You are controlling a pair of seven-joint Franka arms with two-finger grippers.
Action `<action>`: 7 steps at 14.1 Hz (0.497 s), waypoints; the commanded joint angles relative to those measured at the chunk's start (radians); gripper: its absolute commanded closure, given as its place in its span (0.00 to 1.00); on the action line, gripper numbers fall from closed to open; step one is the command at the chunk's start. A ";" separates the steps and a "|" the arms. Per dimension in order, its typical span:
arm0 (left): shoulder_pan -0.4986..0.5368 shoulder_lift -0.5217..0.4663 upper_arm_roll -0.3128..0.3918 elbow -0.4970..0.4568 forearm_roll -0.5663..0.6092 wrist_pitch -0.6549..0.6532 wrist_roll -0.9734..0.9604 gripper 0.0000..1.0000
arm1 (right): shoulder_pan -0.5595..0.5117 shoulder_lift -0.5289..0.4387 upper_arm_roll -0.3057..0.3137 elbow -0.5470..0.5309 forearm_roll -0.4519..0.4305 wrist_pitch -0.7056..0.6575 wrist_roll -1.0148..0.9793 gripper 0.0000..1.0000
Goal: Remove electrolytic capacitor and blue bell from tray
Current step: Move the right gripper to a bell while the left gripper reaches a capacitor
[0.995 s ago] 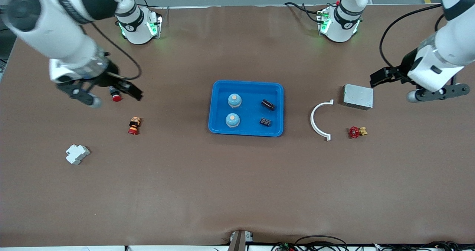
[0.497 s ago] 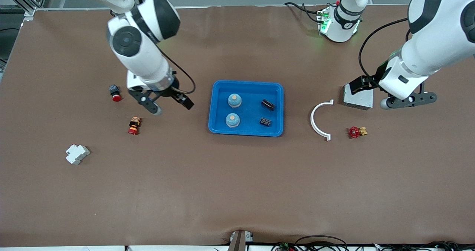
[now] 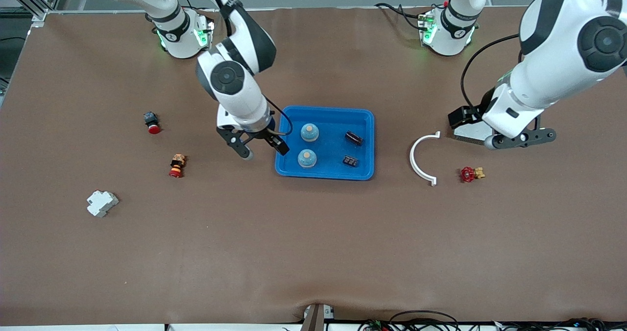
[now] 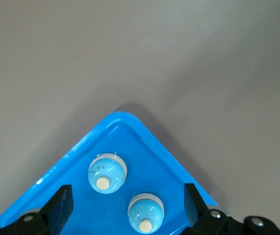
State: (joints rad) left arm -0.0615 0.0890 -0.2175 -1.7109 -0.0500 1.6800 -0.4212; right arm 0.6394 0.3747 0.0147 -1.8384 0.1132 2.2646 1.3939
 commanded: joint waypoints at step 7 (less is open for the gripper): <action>-0.132 0.008 -0.031 -0.174 -0.001 0.205 -0.306 0.00 | 0.089 0.262 -0.016 0.211 0.003 0.032 0.148 0.00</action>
State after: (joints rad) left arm -0.1585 0.1030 -0.2469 -1.8303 -0.0500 1.8281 -0.6544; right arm 0.7100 0.5782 0.0131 -1.6937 0.1132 2.2868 1.5090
